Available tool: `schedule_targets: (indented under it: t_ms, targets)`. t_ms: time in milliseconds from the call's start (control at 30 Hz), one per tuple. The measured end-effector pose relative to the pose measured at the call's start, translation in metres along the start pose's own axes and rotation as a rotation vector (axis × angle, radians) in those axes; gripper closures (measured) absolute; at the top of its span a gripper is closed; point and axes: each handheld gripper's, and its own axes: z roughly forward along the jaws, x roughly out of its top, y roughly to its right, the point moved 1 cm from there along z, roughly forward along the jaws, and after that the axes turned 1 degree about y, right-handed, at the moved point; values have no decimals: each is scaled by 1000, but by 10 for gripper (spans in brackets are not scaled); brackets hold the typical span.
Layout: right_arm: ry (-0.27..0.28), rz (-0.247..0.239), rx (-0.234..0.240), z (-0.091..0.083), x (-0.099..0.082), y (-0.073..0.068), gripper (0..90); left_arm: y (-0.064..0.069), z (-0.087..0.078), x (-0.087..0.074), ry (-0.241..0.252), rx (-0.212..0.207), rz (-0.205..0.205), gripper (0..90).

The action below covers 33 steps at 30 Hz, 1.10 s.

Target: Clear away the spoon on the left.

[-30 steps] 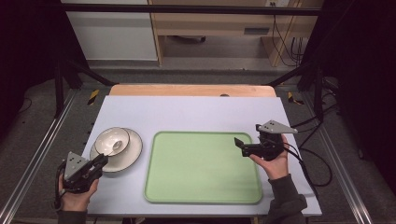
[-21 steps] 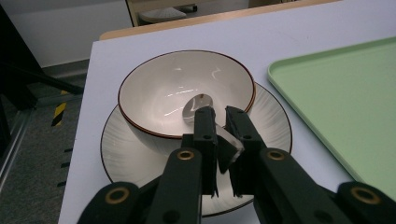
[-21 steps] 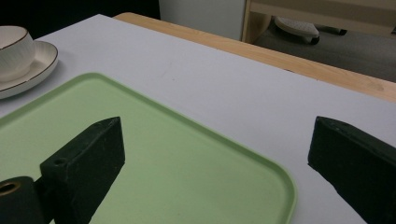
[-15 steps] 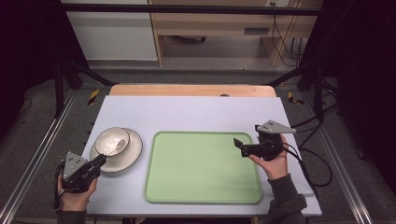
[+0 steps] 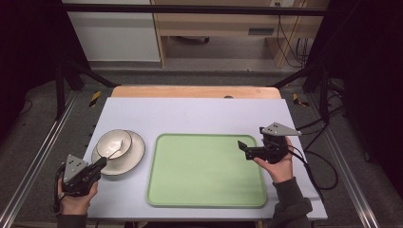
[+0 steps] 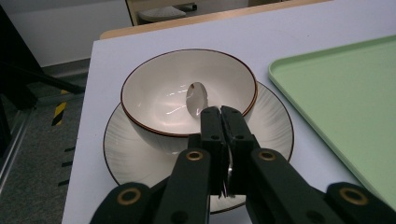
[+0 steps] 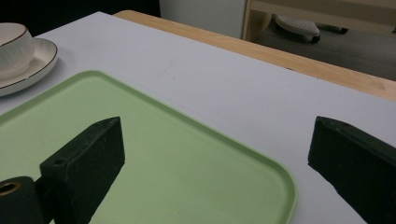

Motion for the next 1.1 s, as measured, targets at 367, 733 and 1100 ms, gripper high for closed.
schedule_targets:
  t_ms: [367, 733, 1100]
  targets:
    - [-2, 0, 1, 0, 0, 0, 41, -1, -1, 0, 3, -1, 1, 886]
    - [-4, -3, 1, 0, 0, 0, 40, 0, -4, 2, 21, 0, 2, 888]
    - [-2, -6, 2, 0, 0, 0, 41, 0, -8, 4, 52, 10, 9, 889]
